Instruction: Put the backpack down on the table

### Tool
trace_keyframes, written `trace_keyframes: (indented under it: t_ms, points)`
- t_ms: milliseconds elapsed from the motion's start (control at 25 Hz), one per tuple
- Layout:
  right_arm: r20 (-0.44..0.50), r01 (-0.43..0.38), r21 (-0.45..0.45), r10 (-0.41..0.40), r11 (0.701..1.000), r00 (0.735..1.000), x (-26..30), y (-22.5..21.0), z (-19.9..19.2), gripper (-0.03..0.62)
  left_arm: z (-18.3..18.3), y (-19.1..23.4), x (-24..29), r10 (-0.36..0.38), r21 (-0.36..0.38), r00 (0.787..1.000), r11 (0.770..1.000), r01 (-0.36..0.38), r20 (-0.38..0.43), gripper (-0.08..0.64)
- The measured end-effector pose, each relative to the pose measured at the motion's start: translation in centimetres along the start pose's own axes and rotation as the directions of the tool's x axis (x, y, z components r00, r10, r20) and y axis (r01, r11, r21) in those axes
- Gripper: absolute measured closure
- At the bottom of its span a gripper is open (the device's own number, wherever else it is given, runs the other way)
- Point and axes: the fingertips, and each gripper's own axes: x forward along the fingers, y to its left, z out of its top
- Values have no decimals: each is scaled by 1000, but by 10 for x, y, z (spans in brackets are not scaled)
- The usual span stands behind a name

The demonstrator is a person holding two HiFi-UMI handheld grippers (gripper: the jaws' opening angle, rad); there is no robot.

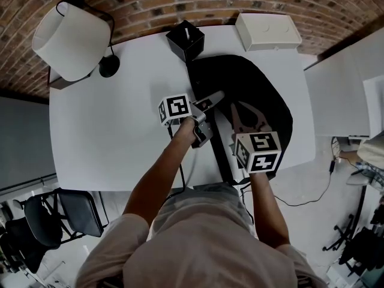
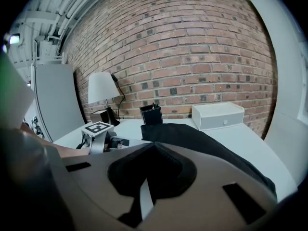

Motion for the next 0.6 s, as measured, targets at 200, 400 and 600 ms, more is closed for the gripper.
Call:
trace_keyframes:
  t_ms: [200,400,600]
  points:
    - [11,0,3,0,1000,1000,-3,10,2,591,2,3,-17,14,-5,1000,1000,-14,14,362]
    - [22,-5,9,5,1000,1000,-7,23,5,591,1,0,-34,22,3,1000,1000,-22,20,362]
    - [38,-18,26,17,999,999,-13,39,8,591,-1,-7,-56,34,53,999,998,-35,22,362]
